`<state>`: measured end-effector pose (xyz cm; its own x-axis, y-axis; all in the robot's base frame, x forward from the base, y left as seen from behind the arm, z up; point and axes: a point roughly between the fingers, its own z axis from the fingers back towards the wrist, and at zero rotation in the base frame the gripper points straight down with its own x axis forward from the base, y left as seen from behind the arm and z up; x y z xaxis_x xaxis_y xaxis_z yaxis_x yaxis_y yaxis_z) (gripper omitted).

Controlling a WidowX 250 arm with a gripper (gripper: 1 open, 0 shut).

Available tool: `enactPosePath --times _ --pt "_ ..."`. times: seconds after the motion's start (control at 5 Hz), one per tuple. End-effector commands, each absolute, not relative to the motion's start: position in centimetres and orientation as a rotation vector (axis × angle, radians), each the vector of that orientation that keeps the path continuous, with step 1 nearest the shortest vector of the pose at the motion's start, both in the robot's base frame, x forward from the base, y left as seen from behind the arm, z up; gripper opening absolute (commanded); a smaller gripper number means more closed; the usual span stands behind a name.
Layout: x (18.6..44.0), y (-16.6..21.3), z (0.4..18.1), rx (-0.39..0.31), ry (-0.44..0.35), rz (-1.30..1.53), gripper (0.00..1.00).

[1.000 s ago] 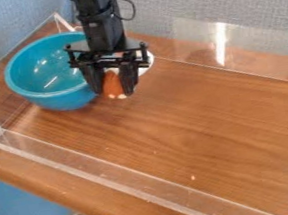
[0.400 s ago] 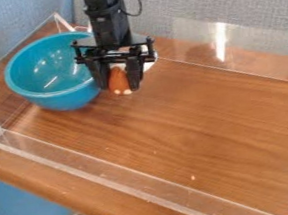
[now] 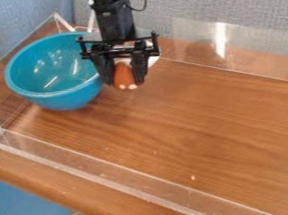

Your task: Put the mushroom in the blue bowl

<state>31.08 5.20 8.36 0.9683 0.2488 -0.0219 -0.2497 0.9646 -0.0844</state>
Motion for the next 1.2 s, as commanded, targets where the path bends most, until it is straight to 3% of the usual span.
enactPosePath --times 0.0,0.6,1.0 --pt "32.4 5.1 9.9 -0.090 -0.033 0.246 0.00" --pt "32.6 4.3 9.2 -0.105 0.009 0.229 0.00" --pt "32.2 3.8 10.1 -0.121 0.014 0.212 0.00"
